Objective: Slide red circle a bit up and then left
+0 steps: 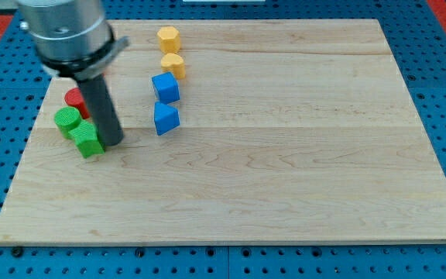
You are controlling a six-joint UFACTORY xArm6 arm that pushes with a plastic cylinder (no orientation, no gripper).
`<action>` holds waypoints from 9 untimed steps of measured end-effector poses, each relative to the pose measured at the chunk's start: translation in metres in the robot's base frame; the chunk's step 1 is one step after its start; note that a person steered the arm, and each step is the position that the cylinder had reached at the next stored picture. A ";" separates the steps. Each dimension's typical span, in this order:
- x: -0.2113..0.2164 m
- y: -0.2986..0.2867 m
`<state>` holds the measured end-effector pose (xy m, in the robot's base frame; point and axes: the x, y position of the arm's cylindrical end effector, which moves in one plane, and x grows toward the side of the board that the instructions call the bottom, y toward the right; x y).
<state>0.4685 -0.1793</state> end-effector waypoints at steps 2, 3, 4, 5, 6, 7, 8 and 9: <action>0.043 -0.038; 0.075 -0.052; 0.037 -0.045; -0.012 -0.024; -0.057 -0.032; -0.062 -0.032; -0.065 -0.008; -0.077 0.012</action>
<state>0.3913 -0.1669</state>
